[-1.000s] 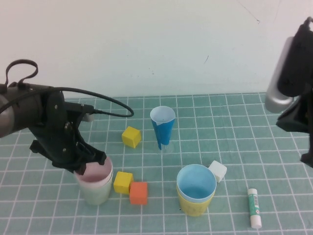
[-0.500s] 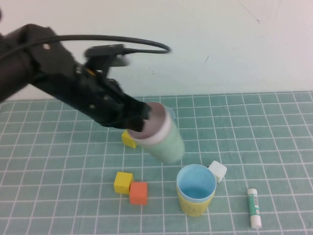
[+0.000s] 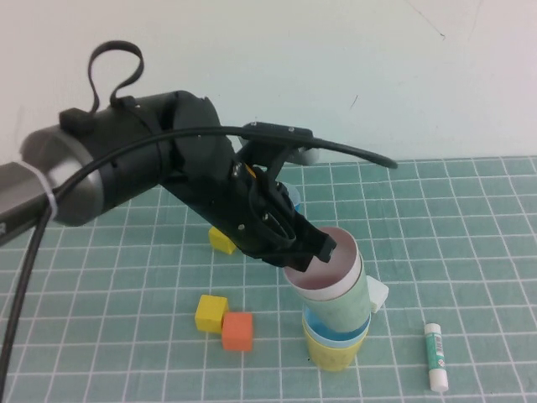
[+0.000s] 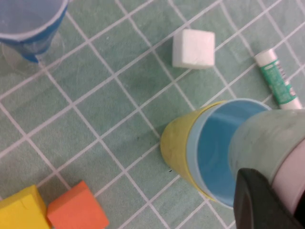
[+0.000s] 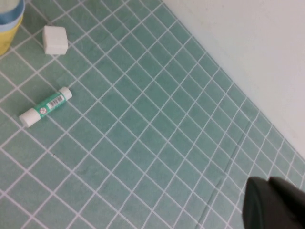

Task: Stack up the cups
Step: Place the green cup on the blue cup

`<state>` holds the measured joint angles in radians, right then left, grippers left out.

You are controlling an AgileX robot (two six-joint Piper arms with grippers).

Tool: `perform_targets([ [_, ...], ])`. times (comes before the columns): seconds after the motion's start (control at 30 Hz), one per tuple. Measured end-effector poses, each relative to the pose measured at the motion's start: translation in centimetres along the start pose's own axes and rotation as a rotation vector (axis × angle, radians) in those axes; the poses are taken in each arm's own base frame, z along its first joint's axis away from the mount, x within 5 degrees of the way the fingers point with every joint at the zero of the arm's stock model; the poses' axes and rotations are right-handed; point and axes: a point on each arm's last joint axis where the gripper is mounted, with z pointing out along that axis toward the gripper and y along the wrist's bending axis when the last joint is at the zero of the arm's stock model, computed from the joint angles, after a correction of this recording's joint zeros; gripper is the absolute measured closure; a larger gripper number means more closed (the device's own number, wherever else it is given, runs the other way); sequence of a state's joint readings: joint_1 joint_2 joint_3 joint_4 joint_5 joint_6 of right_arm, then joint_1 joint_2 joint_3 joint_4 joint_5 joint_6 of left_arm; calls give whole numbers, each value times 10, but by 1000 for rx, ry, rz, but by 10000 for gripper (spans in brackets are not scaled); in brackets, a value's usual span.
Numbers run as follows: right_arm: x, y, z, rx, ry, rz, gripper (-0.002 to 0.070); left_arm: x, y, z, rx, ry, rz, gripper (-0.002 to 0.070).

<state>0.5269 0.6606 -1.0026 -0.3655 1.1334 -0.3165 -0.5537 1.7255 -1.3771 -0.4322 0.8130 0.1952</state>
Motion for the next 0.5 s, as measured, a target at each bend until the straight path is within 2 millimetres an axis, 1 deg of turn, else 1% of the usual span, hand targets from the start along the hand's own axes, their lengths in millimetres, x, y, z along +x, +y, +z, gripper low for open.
perform_targets([
  [0.2,3,-1,-1,15,1,4,678,-1,6,16,-11,23,-10,656],
  [0.33,3,-1,-2,17,0,6,678,-2,8,19,-17,24,-4,643],
  [0.4,3,-1,-2,18,-2,7,678,-2,8,19,-17,24,3,594],
  [0.5,3,-1,-2,18,-2,7,678,-3,8,19,-19,13,15,475],
])
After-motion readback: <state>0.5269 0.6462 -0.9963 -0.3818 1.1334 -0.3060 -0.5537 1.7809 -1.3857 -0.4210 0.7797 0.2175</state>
